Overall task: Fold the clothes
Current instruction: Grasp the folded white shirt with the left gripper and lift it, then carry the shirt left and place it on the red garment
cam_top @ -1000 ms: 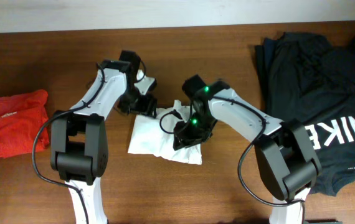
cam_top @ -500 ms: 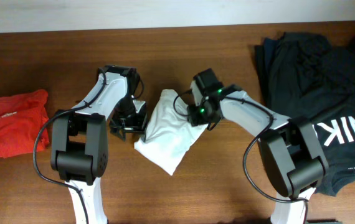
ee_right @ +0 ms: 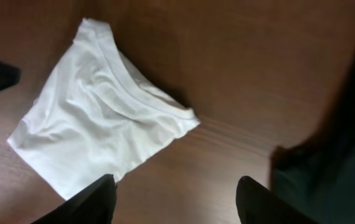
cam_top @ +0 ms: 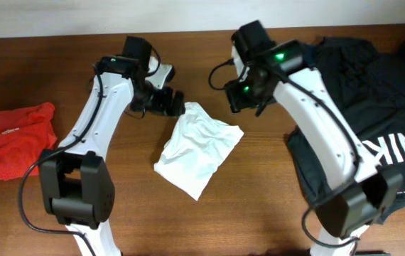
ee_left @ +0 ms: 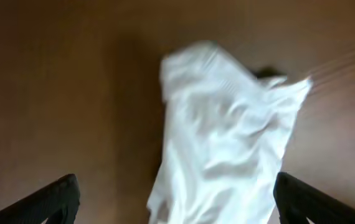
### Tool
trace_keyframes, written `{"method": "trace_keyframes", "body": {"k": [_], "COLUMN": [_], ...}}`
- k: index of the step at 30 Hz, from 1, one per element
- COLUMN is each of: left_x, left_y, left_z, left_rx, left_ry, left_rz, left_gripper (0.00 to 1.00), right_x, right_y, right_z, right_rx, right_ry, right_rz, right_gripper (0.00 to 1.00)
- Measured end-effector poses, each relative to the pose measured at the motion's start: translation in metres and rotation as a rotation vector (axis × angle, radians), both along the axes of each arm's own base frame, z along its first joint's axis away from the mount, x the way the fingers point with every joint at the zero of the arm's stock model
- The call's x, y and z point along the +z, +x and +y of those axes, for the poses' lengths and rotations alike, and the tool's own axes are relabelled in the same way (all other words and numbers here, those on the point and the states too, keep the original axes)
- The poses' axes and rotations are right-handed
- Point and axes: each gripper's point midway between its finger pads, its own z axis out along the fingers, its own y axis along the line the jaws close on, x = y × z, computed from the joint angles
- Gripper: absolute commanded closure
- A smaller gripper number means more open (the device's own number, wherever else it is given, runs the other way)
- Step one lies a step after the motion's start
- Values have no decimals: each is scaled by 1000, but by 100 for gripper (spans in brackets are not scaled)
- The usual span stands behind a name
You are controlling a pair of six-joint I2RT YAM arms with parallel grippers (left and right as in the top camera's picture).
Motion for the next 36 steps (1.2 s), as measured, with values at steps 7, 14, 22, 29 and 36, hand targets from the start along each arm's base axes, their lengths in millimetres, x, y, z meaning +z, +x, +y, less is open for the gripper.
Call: {"method": "trace_keyframes", "body": {"k": [7, 14, 22, 29, 36], "left_x": [-41, -84, -100, -116, -114], "left_y": [10, 1, -10, -32, -30], "left_z": [-13, -28, -45, -60, -48], "left_rx": [-94, -171, -190, -219, -199], "left_ry": [-110, -200, -332, -360, -317], "left_rz": [45, 136, 238, 333, 358], "left_gripper": [1, 1, 39, 100, 100], "right_x": [12, 10, 8, 8, 8], "right_y": [-16, -29, -34, -33, -33], "right_z": [-15, -57, -108, -127, -127], "right_rx": [-14, -104, -234, -288, -289], "right_ry": [-48, -86, -107, -103, -103], "right_rz": [19, 108, 179, 185, 185], "right_gripper": [34, 35, 35, 35, 35]}}
